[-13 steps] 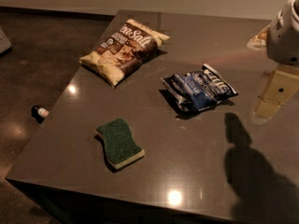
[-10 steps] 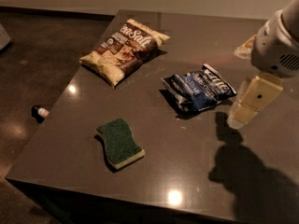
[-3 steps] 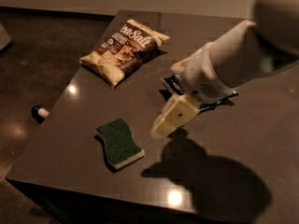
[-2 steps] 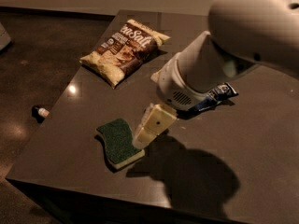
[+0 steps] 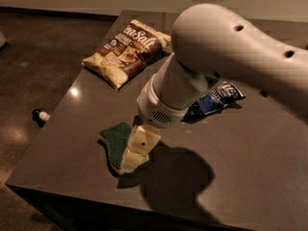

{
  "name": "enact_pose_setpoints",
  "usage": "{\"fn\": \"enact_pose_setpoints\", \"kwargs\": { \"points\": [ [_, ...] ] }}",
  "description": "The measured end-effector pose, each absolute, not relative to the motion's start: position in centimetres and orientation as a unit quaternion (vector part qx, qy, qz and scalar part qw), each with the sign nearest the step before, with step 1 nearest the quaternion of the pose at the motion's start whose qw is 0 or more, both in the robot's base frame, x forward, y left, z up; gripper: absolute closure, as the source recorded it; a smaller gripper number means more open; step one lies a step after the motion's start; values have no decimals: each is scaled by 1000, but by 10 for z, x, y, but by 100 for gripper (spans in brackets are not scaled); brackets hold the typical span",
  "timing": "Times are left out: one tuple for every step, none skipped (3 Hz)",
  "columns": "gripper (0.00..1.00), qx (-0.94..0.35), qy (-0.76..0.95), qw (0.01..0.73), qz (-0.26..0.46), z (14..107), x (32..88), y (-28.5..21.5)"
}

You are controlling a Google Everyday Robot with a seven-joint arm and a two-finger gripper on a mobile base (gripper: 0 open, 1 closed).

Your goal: Move sponge near brown chip bag

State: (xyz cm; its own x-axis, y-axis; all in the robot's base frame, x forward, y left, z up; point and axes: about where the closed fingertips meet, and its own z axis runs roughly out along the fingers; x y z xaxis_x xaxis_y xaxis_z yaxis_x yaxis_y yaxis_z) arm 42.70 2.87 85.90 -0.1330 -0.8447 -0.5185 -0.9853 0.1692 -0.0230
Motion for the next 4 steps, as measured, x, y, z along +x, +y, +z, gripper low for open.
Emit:
{"fn": "enact_pose_setpoints", "kwargs": {
  "points": [
    [1, -637, 727, 198, 164, 844, 414, 38],
    [23, -644, 722, 192, 164, 838, 407, 42],
    [54, -634, 728, 195, 173, 841, 406, 43],
    [78, -610, 742, 209, 185, 857, 414, 39]
  ]
}}
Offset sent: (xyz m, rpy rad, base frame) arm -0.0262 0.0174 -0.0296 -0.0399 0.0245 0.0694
